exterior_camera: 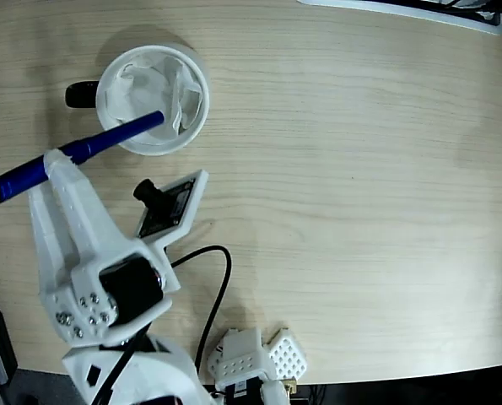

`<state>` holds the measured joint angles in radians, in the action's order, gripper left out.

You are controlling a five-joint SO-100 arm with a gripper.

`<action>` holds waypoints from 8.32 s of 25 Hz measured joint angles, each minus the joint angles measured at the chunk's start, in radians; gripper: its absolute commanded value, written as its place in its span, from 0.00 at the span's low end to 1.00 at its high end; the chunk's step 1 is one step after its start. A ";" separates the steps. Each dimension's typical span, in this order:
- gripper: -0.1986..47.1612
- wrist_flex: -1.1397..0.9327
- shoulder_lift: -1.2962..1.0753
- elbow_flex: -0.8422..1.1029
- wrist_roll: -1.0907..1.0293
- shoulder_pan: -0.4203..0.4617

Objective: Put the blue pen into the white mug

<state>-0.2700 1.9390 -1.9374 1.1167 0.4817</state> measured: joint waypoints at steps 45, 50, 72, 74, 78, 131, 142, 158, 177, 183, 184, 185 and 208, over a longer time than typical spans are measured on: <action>0.00 0.170 0.522 -0.821 -1.287 -0.213; 0.00 -0.135 0.635 -0.838 -1.365 -0.299; 0.00 -0.937 1.361 -1.028 -1.149 -0.483; 0.00 -0.937 1.361 -1.028 -1.150 -0.483; 0.00 -0.937 1.361 -1.028 -1.150 -0.483; 0.00 -0.939 1.361 -1.028 -1.150 -0.483; 0.00 -0.939 1.361 -1.028 -1.150 -0.483; 0.00 -0.939 1.361 -1.028 -1.150 -0.483; 0.00 -0.939 1.361 -1.028 -1.150 -0.483; 0.00 -0.939 1.361 -1.028 -1.150 -0.483; 0.00 -0.939 1.361 -1.028 -1.150 -0.483; 0.00 -0.939 1.361 -1.028 -1.150 -0.483; 0.00 -0.939 1.361 -1.028 -1.150 -0.483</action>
<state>-1.2088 3.2996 -2.9652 -0.0337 -0.0015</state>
